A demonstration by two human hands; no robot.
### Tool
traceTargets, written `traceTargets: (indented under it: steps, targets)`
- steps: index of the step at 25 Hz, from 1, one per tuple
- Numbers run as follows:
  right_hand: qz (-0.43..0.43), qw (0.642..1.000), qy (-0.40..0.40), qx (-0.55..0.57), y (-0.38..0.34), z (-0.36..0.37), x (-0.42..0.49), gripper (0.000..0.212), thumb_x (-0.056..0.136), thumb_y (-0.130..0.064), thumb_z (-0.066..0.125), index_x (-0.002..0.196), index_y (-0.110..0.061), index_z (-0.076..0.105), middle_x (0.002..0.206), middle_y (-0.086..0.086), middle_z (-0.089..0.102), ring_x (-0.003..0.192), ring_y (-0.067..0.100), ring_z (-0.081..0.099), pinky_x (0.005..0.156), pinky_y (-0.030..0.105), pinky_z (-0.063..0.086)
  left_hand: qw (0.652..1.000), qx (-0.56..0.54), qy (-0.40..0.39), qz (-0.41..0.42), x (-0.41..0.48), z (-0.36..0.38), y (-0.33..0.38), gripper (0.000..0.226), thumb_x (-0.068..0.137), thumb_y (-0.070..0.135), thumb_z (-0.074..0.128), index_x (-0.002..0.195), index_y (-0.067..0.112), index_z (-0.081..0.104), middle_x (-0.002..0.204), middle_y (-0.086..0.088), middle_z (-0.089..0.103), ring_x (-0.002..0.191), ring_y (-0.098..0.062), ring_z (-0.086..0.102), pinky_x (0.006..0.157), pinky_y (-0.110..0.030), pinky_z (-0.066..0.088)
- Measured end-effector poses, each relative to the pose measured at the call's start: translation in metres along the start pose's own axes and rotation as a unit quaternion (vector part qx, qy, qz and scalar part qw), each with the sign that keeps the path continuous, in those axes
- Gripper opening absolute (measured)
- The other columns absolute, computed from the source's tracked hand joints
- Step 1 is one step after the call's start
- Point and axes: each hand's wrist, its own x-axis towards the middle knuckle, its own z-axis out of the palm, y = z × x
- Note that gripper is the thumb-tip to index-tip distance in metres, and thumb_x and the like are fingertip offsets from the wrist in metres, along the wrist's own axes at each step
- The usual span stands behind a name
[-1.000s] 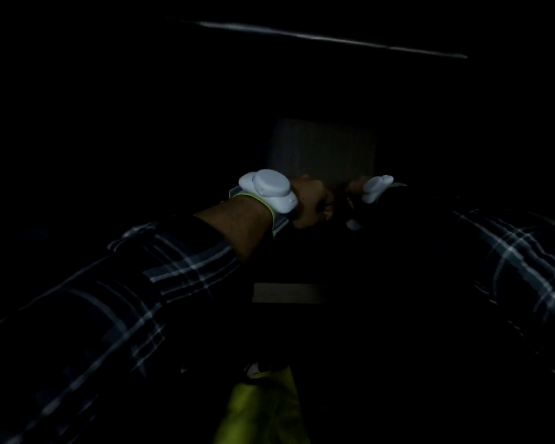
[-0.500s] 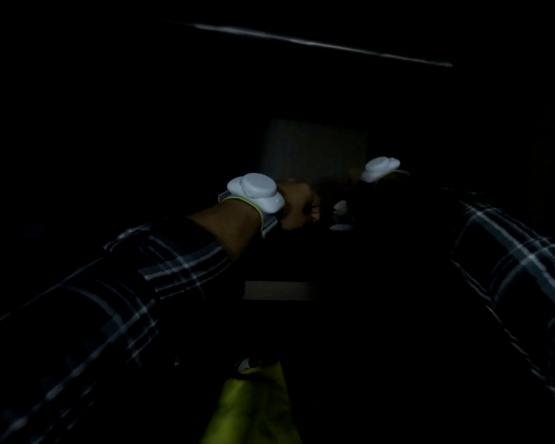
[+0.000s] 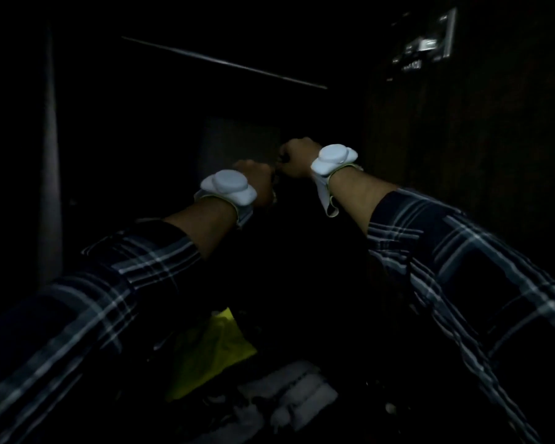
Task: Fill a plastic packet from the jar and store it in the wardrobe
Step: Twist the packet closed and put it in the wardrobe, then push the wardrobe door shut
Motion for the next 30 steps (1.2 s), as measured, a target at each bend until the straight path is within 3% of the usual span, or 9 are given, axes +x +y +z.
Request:
traceTargets:
  steps: [3, 7, 10, 13, 18, 23, 25, 27, 30]
  targets:
    - [0.005, 0.999, 0.039, 0.009, -0.012, -0.033, -0.092, 0.022, 0.088, -0.027, 0.057, 0.102, -0.015, 0.07, 0.107, 0.015, 0.07, 0.1, 0.036, 0.064, 0.077, 0.033, 0.049, 0.992, -0.075, 0.03, 0.098, -0.054, -0.005, 0.024, 0.029, 0.092, 0.022, 0.057, 0.117, 0.008, 0.063, 0.121, -0.02, 0.065, 0.111, -0.038, 0.061, 0.092, -0.041, 0.046]
    - [0.011, 0.999, 0.034, 0.004, -0.021, -0.058, -0.19, 0.021, 0.087, -0.029, 0.056, 0.101, -0.02, 0.069, 0.099, 0.011, 0.072, 0.1, 0.033, 0.061, 0.079, 0.034, 0.05, 0.982, -0.131, 0.044, 0.131, -0.121, -0.01, 0.051, 0.033, 0.089, 0.031, 0.056, 0.118, 0.015, 0.058, 0.119, -0.019, 0.063, 0.109, -0.041, 0.058, 0.086, -0.045, 0.051]
    - [0.036, 0.998, 0.043, -0.016, -0.018, -0.078, -0.247, 0.025, 0.089, -0.033, 0.054, 0.106, -0.021, 0.067, 0.103, 0.009, 0.071, 0.106, 0.033, 0.056, 0.082, 0.039, 0.051, 0.974, -0.164, 0.019, 0.152, -0.167, -0.022, 0.082, 0.037, 0.09, 0.036, 0.052, 0.123, 0.019, 0.054, 0.122, -0.014, 0.06, 0.113, -0.04, 0.053, 0.088, -0.047, 0.05]
    - [0.048, 0.995, 0.068, -0.05, -0.018, -0.103, -0.303, 0.026, 0.09, -0.031, 0.053, 0.108, -0.018, 0.066, 0.105, 0.007, 0.07, 0.108, 0.031, 0.052, 0.08, 0.039, 0.05, 0.969, -0.18, 0.052, 0.164, -0.2, -0.037, 0.116, 0.042, 0.087, 0.04, 0.046, 0.12, 0.017, 0.056, 0.117, -0.013, 0.062, 0.109, -0.039, 0.054, 0.085, -0.047, 0.051]
    - [0.027, 0.971, 0.167, -0.169, -0.007, -0.165, -0.408, 0.024, 0.09, -0.029, 0.051, 0.102, -0.016, 0.068, 0.096, 0.003, 0.07, 0.1, 0.029, 0.054, 0.078, 0.044, 0.046, 0.933, -0.267, 0.132, 0.2, -0.253, -0.073, 0.197, 0.054, 0.082, 0.045, 0.035, 0.121, 0.013, 0.054, 0.112, -0.013, 0.062, 0.102, -0.038, 0.057, 0.081, -0.047, 0.053]
    - [0.044, 0.906, 0.331, -0.261, 0.009, -0.218, -0.5, 0.026, 0.089, -0.028, 0.054, 0.111, -0.024, 0.066, 0.128, -0.001, 0.062, 0.117, 0.027, 0.051, 0.09, 0.044, 0.036, 0.906, -0.322, 0.177, 0.212, -0.31, -0.104, 0.277, 0.058, 0.088, 0.045, 0.041, 0.136, 0.014, 0.043, 0.124, -0.011, 0.055, 0.107, -0.033, 0.055, 0.085, -0.047, 0.052]
    - [0.13, 0.9, 0.361, -0.208, 0.02, -0.228, -0.531, 0.04, 0.087, -0.031, 0.055, 0.127, -0.025, 0.057, 0.14, 0.002, 0.051, 0.125, 0.027, 0.044, 0.096, 0.043, 0.033, 0.901, -0.35, 0.16, 0.2, -0.33, -0.113, 0.301, 0.059, 0.09, 0.047, 0.046, 0.142, 0.019, 0.037, 0.132, -0.008, 0.051, 0.112, -0.03, 0.053, 0.087, -0.045, 0.05]
    - [0.238, 0.905, 0.346, -0.071, 0.037, -0.228, -0.556, 0.054, 0.087, -0.036, 0.056, 0.137, -0.017, 0.046, 0.142, 0.007, 0.046, 0.127, 0.03, 0.043, 0.103, 0.043, 0.033, 0.904, -0.349, 0.15, 0.197, -0.349, -0.119, 0.316, 0.061, 0.091, 0.046, 0.05, 0.144, 0.021, 0.033, 0.135, -0.007, 0.049, 0.116, -0.029, 0.052, 0.089, -0.046, 0.051]
    - [0.314, 0.896, 0.267, 0.165, 0.045, -0.218, -0.574, 0.047, 0.09, -0.037, 0.06, 0.126, -0.006, 0.055, 0.124, 0.014, 0.058, 0.111, 0.032, 0.057, 0.099, 0.041, 0.046, 0.915, -0.327, 0.147, 0.185, -0.368, -0.128, 0.314, 0.062, 0.091, 0.045, 0.051, 0.145, 0.021, 0.032, 0.137, -0.007, 0.047, 0.116, -0.029, 0.051, 0.087, -0.048, 0.052]
